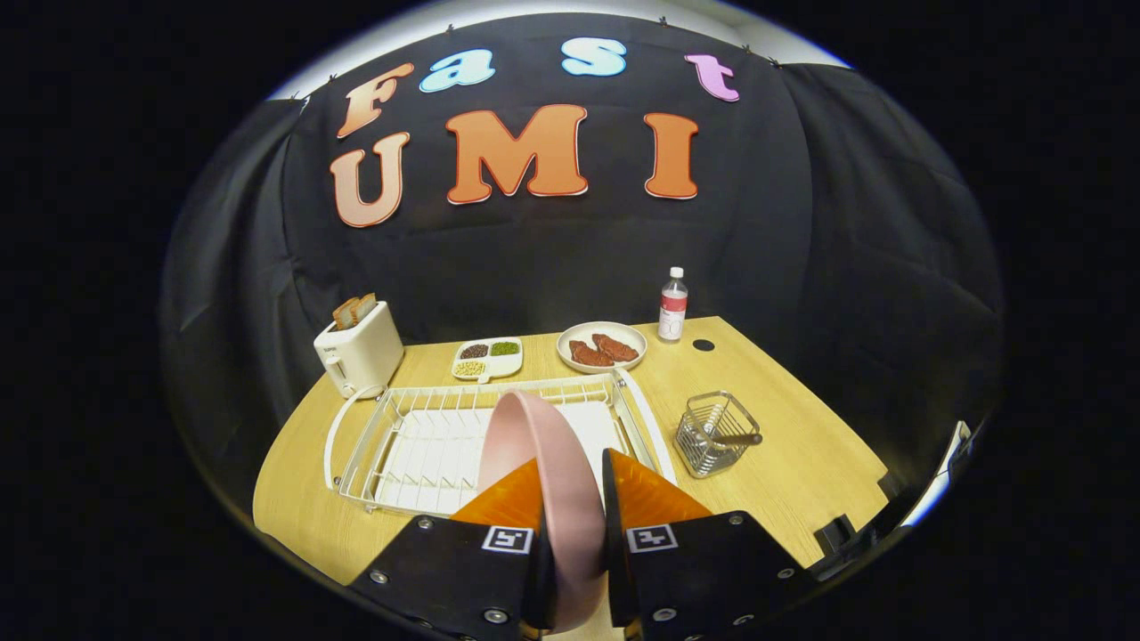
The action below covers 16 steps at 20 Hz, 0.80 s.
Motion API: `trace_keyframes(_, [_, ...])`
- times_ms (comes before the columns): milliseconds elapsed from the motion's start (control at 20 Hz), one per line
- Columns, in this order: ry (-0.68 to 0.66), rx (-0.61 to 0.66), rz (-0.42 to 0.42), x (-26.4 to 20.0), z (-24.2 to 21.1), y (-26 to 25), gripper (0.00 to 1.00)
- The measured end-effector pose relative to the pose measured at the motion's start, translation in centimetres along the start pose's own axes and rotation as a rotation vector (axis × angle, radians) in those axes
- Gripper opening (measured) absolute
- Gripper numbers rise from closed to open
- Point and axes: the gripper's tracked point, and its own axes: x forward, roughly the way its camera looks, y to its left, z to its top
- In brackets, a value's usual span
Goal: Take the plate from the dish rack, then take the spoon from the basket and place it into the plate.
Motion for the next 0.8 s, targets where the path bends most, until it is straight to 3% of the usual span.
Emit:
trace_keyframes(300, [0.065,0.126,-0.004,-1.5,-5.2,0.0,0.24])
trace_keyframes(800, [0.120,0.240,0.044,0.1,-12.1,2.9,0.24])
